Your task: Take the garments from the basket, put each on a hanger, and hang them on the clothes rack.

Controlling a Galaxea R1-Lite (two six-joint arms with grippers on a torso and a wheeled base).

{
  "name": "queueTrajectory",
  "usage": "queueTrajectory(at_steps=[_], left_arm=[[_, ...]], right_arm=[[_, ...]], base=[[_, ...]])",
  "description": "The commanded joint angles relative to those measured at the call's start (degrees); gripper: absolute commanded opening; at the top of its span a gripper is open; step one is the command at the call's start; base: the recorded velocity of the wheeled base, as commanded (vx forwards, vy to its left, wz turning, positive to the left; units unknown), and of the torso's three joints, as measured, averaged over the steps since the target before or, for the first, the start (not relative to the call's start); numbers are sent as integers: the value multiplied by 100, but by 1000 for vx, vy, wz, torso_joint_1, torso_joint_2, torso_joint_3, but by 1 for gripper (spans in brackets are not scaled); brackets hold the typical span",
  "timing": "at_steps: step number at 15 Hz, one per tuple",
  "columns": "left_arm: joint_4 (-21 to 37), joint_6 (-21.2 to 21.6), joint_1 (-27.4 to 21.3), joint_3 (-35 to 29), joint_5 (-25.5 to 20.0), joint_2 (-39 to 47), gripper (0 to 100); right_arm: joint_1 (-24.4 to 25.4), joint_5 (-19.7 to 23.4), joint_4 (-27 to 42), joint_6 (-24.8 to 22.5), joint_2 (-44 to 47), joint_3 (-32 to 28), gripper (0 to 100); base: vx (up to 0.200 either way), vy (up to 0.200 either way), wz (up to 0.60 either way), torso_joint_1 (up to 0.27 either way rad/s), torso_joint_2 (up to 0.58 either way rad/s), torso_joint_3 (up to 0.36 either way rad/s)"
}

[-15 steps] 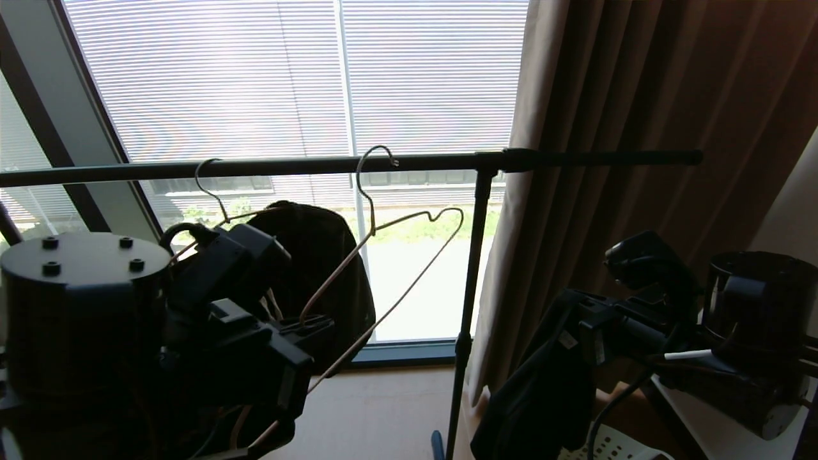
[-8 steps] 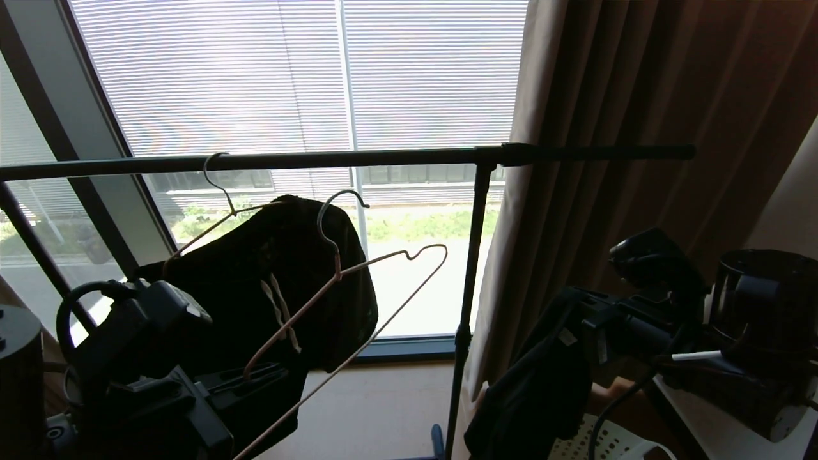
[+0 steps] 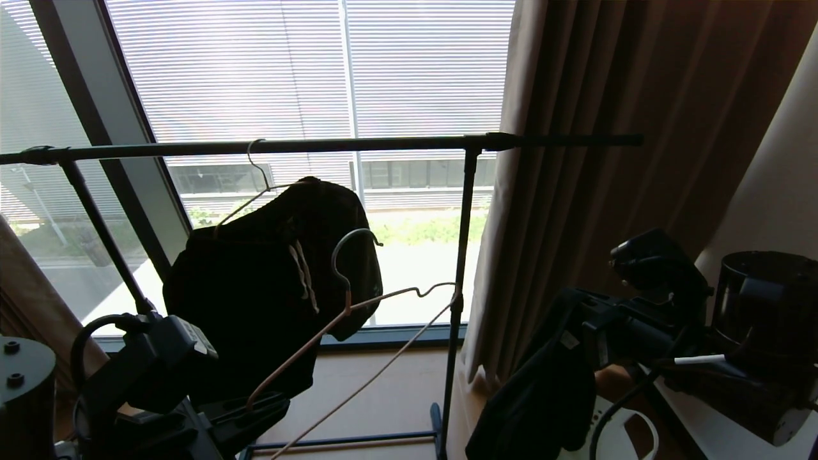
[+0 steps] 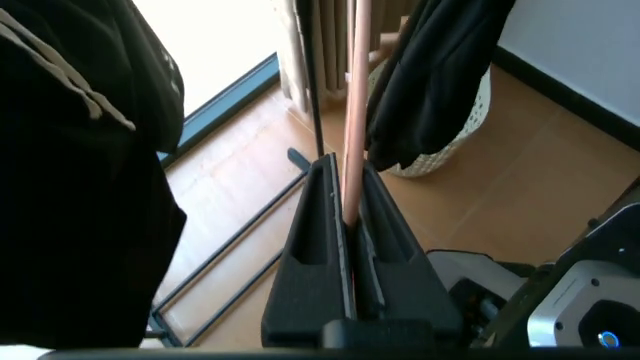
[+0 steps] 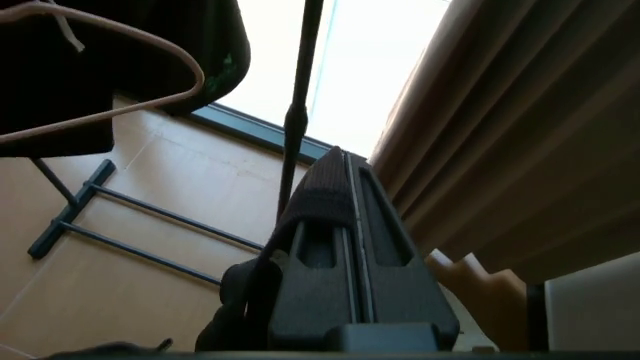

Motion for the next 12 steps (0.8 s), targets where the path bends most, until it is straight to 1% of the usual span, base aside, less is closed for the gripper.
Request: queueTrajectory(at_steps=[1,2,3,4,5,6,7,8,10,11,12], left_arm=[[-18,11,4,113,-4,159,0],[-124,2,4,209,-75,167,0],[-203,11,12,297,-277,159,0],[-203,11,12,297,-277,159,0],[-396,55,214,429,-778,159,0],[-449,143,399,455,-1015,159,0],[-458,178,513,473,-1173,167,0],[-458,345,786,491,-1586,159,0],[-546,538,1172,499,-1894,176,0],[-633,600,1410,526,-2237,211,0],[-704,661,1656,552,-2694,246,0]], right_arm=[[-4,-76,0,-9,47,-9,0],[-4,-190,0,-18,56,-44,0],[-4,-296,0,-26,65,-71,0],[-4,-296,0,-26,65,-71,0],[-12,-665,9,-202,214,-396,0],[-30,-832,35,-334,337,-642,0],[-39,-876,44,-439,434,-809,0],[-39,-893,53,-765,645,-1169,0],[-30,-885,53,-809,952,-1494,0],[-30,-893,44,-809,1146,-1688,0],[-21,-955,35,-800,1313,-1855,0]], base=[[0,0,0,0,0,0],[0,0,0,0,0,0],[0,0,0,0,0,0],[0,0,0,0,0,0],[0,0,0,0,0,0],[0,0,0,0,0,0],[0,0,0,0,0,0],[0,0,0,0,0,0],[0,0,0,0,0,0],[0,0,0,0,0,0],[0,0,0,0,0,0]])
